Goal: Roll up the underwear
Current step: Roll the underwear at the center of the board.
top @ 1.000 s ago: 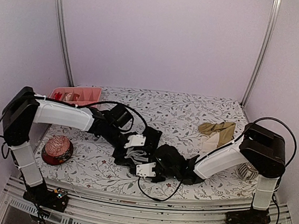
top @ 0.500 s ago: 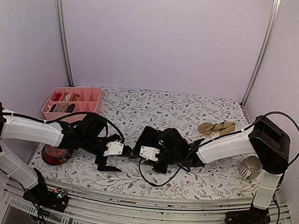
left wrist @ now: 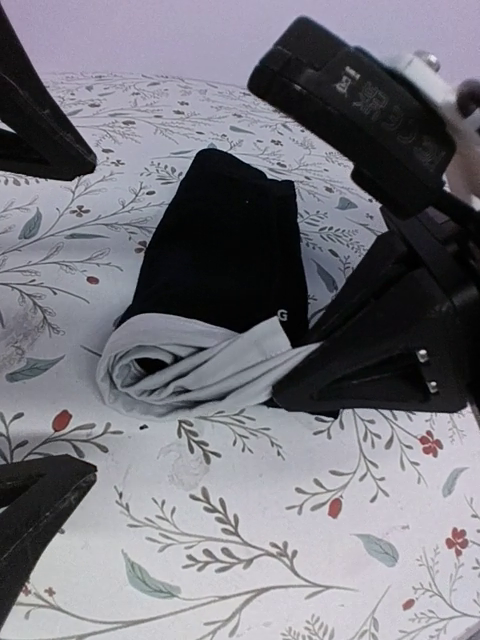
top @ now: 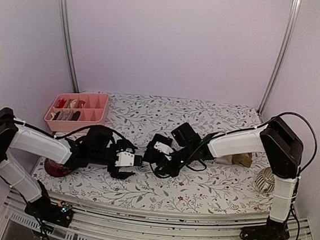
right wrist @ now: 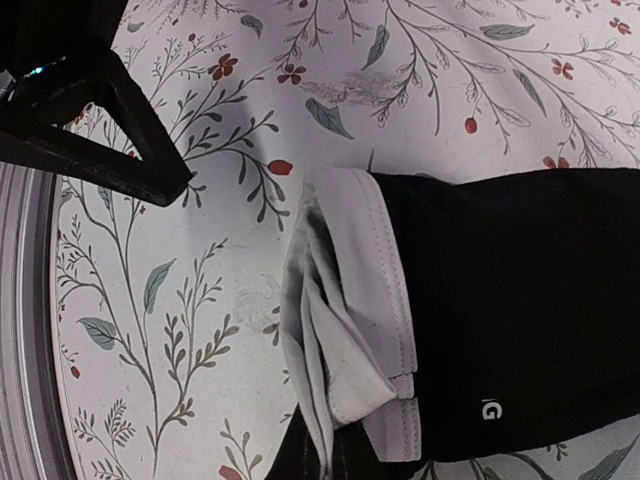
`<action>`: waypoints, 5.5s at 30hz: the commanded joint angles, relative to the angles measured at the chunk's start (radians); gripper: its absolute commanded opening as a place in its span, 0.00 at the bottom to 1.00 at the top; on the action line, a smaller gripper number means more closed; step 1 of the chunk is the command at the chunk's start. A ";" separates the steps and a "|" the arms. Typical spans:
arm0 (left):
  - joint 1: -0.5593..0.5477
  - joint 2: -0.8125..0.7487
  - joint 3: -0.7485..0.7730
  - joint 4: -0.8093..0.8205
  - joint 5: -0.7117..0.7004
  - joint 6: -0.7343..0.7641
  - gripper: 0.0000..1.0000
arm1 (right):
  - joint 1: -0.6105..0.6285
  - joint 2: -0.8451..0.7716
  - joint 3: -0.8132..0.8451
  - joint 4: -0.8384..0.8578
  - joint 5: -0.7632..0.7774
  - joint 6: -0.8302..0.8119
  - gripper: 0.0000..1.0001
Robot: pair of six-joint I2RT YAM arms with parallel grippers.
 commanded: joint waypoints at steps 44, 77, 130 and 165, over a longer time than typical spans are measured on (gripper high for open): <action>-0.161 0.356 0.291 -0.275 -0.071 -0.036 0.00 | -0.074 0.030 0.013 -0.042 -0.231 0.206 0.18; -0.170 0.165 0.035 0.159 -0.206 0.109 0.69 | -0.153 0.133 0.098 -0.090 -0.263 0.446 0.03; -0.240 0.492 0.222 -0.041 -0.314 0.135 0.00 | -0.165 0.018 0.020 -0.032 -0.218 0.406 0.35; 0.027 0.716 0.891 -1.068 0.434 -0.099 0.00 | 0.412 -0.638 -0.551 0.400 0.721 -0.358 0.72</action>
